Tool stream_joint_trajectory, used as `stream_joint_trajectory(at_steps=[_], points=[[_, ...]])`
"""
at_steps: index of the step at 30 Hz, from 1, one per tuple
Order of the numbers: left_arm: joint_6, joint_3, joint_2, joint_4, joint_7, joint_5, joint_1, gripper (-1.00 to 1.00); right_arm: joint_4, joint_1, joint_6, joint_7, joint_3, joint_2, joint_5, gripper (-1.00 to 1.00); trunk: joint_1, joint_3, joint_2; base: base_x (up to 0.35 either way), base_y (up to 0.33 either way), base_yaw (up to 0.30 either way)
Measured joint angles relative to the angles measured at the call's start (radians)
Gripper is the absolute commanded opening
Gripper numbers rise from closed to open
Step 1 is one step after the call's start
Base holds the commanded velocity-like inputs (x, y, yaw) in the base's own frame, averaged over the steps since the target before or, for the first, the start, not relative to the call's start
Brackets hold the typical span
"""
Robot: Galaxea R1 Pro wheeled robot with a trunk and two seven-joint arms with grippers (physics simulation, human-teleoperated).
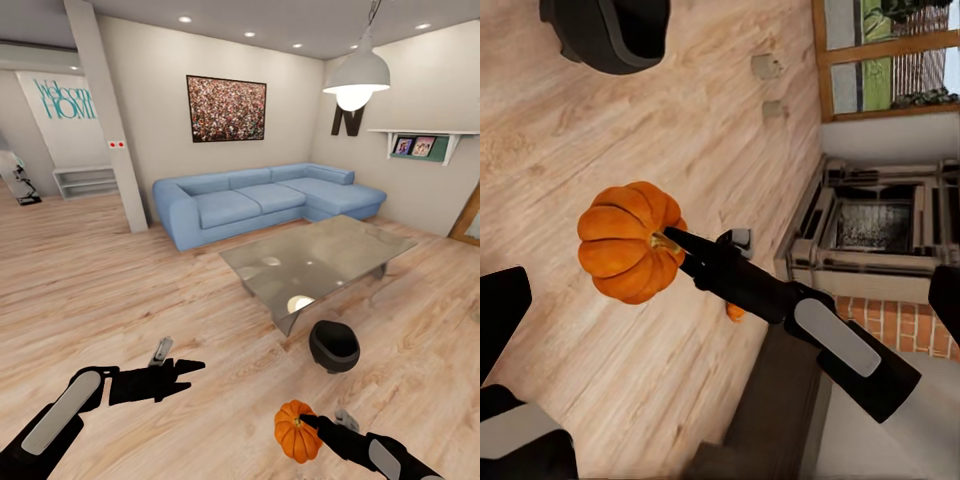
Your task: Place each of the two pumpkins and all three candles from the living room inside a cabinet in the living room (use any cabinet), then make sure every cabinet is closed, and position the cauldron so it is next to a table in the living room.
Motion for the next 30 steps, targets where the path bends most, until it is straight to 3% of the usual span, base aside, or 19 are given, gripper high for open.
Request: stream_joint_trajectory(at_steps=[30], points=[[-0.001,0.000,0.000,0.000,0.000,0.002,0.000,1.00,0.001,0.000,-0.001,0.004,-0.001,0.001,-0.004,-1.00,-0.004,0.003,0.007,0.000,0.000,-0.024]])
